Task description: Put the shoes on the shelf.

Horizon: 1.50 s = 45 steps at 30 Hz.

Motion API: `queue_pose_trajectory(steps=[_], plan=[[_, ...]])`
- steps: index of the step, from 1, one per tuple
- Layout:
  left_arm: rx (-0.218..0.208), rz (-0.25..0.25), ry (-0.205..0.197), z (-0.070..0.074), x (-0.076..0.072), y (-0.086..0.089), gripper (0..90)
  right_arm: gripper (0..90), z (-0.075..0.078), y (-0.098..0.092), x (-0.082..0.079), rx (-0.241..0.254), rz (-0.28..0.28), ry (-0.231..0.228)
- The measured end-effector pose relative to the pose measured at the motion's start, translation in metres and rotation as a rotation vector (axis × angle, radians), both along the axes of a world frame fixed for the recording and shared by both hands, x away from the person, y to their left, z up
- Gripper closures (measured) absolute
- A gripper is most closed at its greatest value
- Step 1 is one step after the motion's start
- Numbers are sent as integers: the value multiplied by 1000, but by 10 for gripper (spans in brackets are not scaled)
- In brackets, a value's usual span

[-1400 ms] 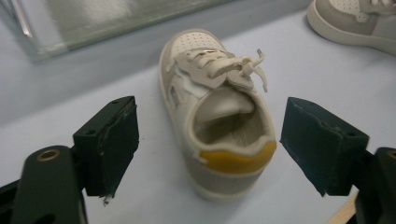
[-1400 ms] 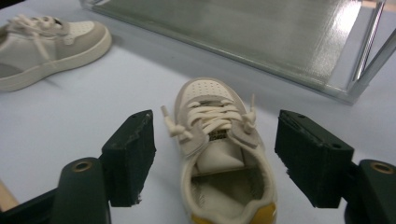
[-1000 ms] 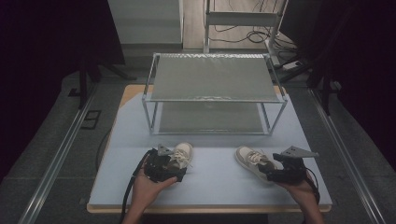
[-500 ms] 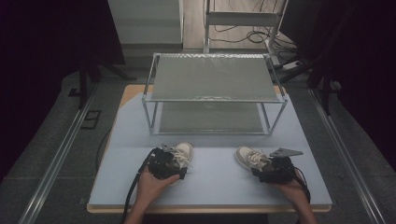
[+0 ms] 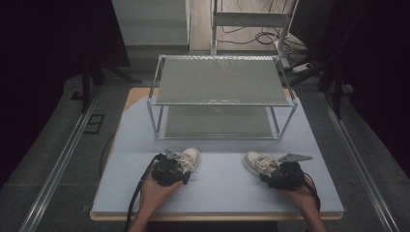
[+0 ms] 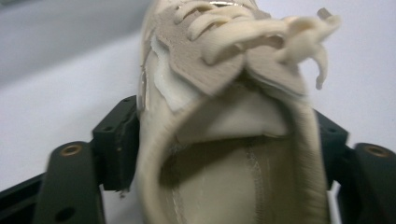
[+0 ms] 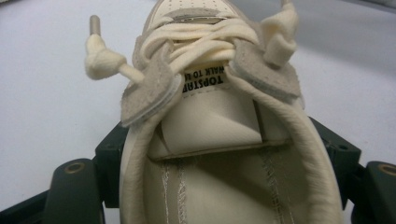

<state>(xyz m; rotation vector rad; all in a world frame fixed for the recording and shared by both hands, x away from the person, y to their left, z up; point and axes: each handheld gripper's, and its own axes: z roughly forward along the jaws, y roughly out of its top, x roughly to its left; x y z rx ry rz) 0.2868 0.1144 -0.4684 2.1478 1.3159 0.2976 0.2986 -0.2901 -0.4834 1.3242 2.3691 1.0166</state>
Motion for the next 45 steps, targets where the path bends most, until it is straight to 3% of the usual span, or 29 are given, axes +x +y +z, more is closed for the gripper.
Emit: queue_pose_trajectory(steps=[8, 16, 29, 35, 45], plan=[[-31, -5, -24, 0, -2, 5, 299, 278, 5, 1, -1, -2, -12, -18], [-66, -4, -53, 15, 3, 10, 300, 282, 19, 0, 0, 33, -36, -51], [-101, -2, -85, 34, 42, -7, 302, 283, 37, 32, 34, 57, -47, -91], [-95, 5, -103, 38, 52, -16, 302, 283, 39, 42, 46, 63, -47, -84], [-94, 21, -94, 35, 73, -24, 302, 283, 39, 55, 66, 61, -99, -86]])
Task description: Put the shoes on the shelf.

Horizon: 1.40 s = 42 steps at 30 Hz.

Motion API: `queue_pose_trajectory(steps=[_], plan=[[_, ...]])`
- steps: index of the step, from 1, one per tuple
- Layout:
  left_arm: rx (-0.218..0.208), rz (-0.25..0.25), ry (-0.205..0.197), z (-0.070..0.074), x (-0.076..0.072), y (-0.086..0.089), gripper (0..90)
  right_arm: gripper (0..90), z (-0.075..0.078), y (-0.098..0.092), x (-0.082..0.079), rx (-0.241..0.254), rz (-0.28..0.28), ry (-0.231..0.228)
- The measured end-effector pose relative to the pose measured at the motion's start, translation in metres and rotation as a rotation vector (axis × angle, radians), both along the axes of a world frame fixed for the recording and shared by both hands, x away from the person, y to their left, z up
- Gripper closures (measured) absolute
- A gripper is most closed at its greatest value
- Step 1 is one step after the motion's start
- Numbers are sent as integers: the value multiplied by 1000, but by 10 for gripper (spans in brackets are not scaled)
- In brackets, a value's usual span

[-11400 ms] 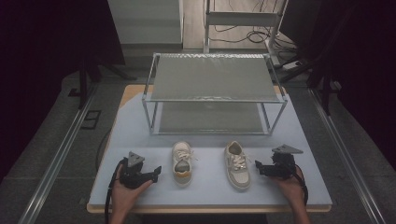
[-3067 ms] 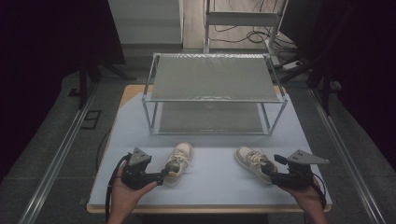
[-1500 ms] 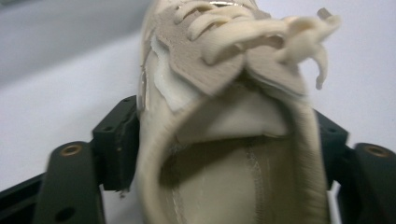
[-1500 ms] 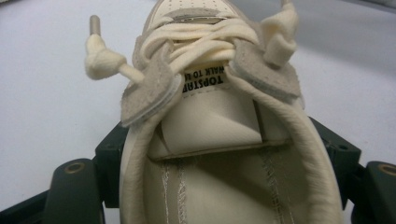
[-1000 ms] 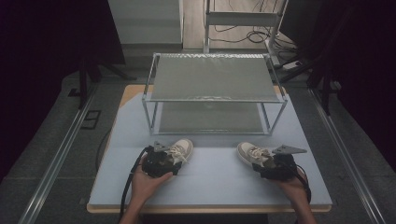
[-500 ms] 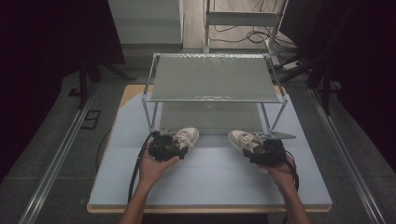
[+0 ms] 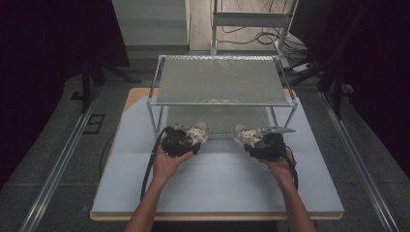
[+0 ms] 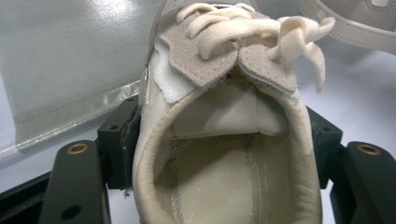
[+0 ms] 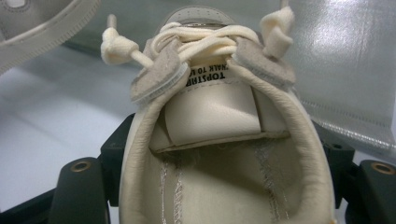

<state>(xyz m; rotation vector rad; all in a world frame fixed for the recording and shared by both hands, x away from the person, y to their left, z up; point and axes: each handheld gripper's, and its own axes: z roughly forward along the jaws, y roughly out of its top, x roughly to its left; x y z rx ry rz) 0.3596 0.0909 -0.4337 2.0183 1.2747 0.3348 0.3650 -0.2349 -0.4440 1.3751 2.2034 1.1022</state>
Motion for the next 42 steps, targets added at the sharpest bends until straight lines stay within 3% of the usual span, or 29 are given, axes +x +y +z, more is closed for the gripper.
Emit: queue_pose_trajectory(steps=[13, 23, 25, 33, 41, 42], plan=[[-7, 49, -5, -12, 29, -4, 305, 285, -4, 22, 24, -1, -38, -3], [-15, 41, -4, -17, 49, -20, 305, 287, -6, 40, 42, -10, -74, -13], [8, 21, -12, -19, 53, -21, 305, 286, -8, 42, 45, -13, -83, -11], [24, 29, -2, -26, 66, -34, 305, 285, -18, 55, 59, -22, -116, -8], [32, 48, 24, -30, 76, -44, 302, 284, -27, 65, 67, -24, -159, -22], [30, 64, 24, -30, 77, -46, 302, 284, -29, 63, 70, -45, -143, -62]])
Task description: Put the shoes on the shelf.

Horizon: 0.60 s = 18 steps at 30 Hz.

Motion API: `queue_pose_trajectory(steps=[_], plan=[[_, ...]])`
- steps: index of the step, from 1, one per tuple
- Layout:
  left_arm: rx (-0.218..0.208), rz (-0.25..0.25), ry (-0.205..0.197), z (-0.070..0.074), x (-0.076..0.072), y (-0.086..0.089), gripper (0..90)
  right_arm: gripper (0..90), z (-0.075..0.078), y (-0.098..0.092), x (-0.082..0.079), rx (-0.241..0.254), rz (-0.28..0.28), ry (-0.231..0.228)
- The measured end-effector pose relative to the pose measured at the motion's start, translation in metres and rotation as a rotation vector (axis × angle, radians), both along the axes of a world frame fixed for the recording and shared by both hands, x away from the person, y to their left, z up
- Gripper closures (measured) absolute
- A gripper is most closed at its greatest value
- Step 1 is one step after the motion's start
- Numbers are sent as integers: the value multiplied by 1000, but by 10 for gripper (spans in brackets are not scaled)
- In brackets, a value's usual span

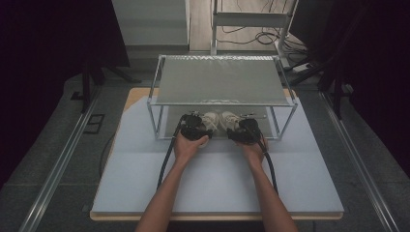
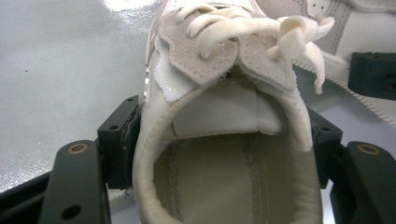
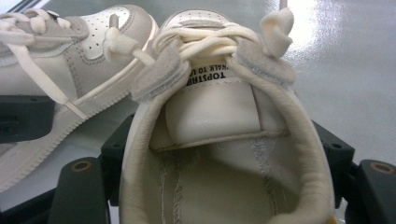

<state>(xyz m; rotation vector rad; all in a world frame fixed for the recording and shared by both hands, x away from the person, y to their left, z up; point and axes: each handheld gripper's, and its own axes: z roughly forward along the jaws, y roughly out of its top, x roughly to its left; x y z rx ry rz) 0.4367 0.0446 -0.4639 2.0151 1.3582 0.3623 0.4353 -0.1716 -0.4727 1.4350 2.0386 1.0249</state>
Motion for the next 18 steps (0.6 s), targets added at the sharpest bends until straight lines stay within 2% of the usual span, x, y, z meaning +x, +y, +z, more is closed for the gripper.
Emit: queue_pose_trajectory(steps=[3, 4, 5, 6, 7, 8, 9, 10, 12, 15, 16, 17, 18], plan=[[-12, 25, 24, 0, 2, -4, 299, 284, -3, 1, 3, 5, -16, 5], [-36, 52, 39, 0, 1, -7, 299, 283, -3, 3, 2, 19, -32, 30], [-14, -2, 32, 0, 4, -5, 298, 282, -4, 5, 2, 18, -39, 39], [-14, 0, 35, 0, 4, -6, 293, 279, -4, 7, 3, 8, -44, 42], [19, 62, 6, -1, 4, -7, 293, 279, -4, 7, 3, 8, -44, 42], [21, 50, 3, -1, 5, -7, 291, 277, -5, 7, 3, 10, -48, 46], [21, 59, 5, -2, 5, -8, 286, 275, -6, 8, 4, 9, -49, 49], [-1, 78, 21, -3, 4, -11, 282, 274, -7, 7, 5, 4, -49, 53], [8, 67, 17, -3, 4, -12, 270, 270, -10, 7, 5, -6, -47, 67], [-1, 55, 21, -3, 4, -11, 255, 267, -11, 6, 5, 10, -52, 64], [-9, 39, 37, -2, 3, -9, 243, 265, -11, 6, 4, 9, -52, 65], [-4, 14, 17, -1, 3, -7, 230, 262, -11, 6, 4, 9, -51, 68], [-17, 13, 1, 0, 1, -5, 223, 255, -10, 5, 3, 15, -47, 69]])
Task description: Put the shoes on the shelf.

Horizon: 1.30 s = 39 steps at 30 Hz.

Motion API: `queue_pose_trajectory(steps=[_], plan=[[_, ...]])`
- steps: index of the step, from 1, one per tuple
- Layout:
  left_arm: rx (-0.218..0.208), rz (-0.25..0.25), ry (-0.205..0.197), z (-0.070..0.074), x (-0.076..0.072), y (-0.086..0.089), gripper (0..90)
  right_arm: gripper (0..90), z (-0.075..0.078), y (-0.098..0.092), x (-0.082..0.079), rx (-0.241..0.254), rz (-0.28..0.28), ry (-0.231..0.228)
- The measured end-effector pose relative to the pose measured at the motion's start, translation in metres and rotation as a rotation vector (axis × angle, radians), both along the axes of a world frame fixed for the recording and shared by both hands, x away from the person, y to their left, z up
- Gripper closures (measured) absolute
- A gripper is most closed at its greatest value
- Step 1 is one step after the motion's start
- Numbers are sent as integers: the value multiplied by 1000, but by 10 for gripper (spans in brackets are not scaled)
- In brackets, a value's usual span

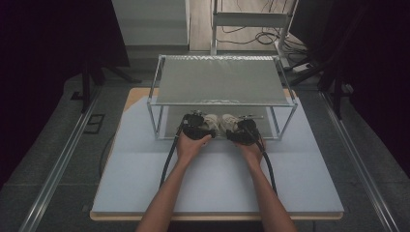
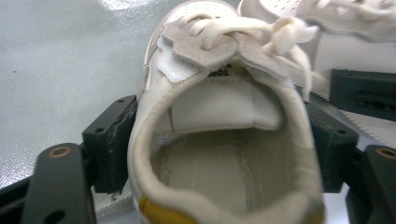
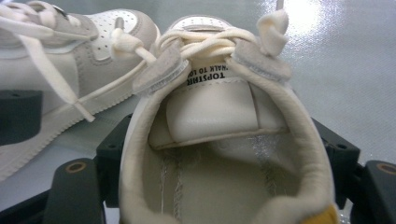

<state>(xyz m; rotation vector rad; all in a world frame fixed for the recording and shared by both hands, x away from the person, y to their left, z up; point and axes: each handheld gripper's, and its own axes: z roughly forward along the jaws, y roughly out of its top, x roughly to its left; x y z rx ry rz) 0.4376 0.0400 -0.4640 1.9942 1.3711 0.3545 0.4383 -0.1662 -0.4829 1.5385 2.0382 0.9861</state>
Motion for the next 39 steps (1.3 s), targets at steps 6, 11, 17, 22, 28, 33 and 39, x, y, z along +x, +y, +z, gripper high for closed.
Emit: queue_pose_trajectory(steps=[6, 11, 17, 22, 28, 33, 39], plan=[[-20, -24, -69, 12, -13, 12, 209, 245, 16, -10, -14, 47, 2, -61], [-78, 1, -102, 24, -36, 24, 223, 249, 26, -21, -30, 53, 35, -95], [-98, -11, -158, 32, -59, 49, 346, 321, 39, -43, -53, 66, 56, -151], [-69, 18, -180, 33, -66, 69, 567, 504, 43, -61, -63, 77, 81, -160], [-45, 22, -133, 18, -61, 84, 791, 749, 36, -75, -62, 42, 101, -121], [-46, 9, -63, 1, -54, 84, 870, 872, 26, -77, -55, 31, 108, -83], [-73, -16, -29, -7, -51, 77, 896, 894, 18, -71, -50, 18, 119, -62]])
